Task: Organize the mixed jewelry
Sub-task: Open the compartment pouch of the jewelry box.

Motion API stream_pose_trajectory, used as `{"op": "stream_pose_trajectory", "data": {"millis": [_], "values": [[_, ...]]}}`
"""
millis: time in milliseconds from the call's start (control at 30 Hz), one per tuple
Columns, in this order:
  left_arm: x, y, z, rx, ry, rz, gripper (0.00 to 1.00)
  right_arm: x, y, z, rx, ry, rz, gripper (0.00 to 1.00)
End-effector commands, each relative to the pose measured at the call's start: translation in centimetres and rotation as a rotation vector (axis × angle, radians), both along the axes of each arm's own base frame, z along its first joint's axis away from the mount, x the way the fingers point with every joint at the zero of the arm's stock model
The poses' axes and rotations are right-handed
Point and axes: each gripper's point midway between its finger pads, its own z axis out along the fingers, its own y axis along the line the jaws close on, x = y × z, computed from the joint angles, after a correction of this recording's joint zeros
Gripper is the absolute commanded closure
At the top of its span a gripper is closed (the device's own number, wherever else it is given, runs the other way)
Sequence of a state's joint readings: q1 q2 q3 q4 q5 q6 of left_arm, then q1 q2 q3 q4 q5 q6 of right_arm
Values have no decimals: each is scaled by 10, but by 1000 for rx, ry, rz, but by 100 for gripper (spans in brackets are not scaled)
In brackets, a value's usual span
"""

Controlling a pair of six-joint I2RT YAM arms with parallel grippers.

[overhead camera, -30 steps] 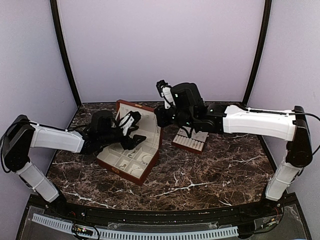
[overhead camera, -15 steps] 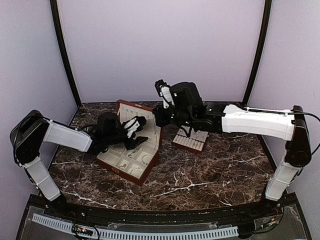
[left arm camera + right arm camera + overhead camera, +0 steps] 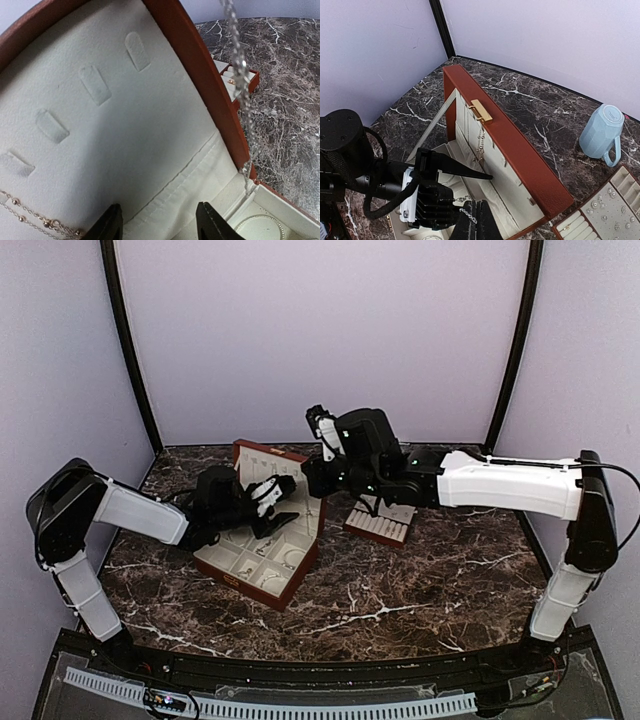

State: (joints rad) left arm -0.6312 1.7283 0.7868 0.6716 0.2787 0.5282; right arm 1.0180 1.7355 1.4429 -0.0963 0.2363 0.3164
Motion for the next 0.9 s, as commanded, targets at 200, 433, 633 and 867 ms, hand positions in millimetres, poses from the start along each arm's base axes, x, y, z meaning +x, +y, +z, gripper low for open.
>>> {"op": "stream_pose_trajectory", "data": {"millis": [200, 433, 633, 867], "values": [[4, -13, 22, -55, -91, -62, 50, 8, 8, 16, 65, -17, 2, 100], [1, -9, 4, -29, -34, -48, 58, 8, 5, 17, 70, -15, -4, 100], [3, -1, -11, 2, -14, -4, 60, 7, 4, 21, 79, -19, -5, 100], [8, 5, -21, 26, -14, 37, 68, 7, 4, 25, 86, -22, -7, 100]]}}
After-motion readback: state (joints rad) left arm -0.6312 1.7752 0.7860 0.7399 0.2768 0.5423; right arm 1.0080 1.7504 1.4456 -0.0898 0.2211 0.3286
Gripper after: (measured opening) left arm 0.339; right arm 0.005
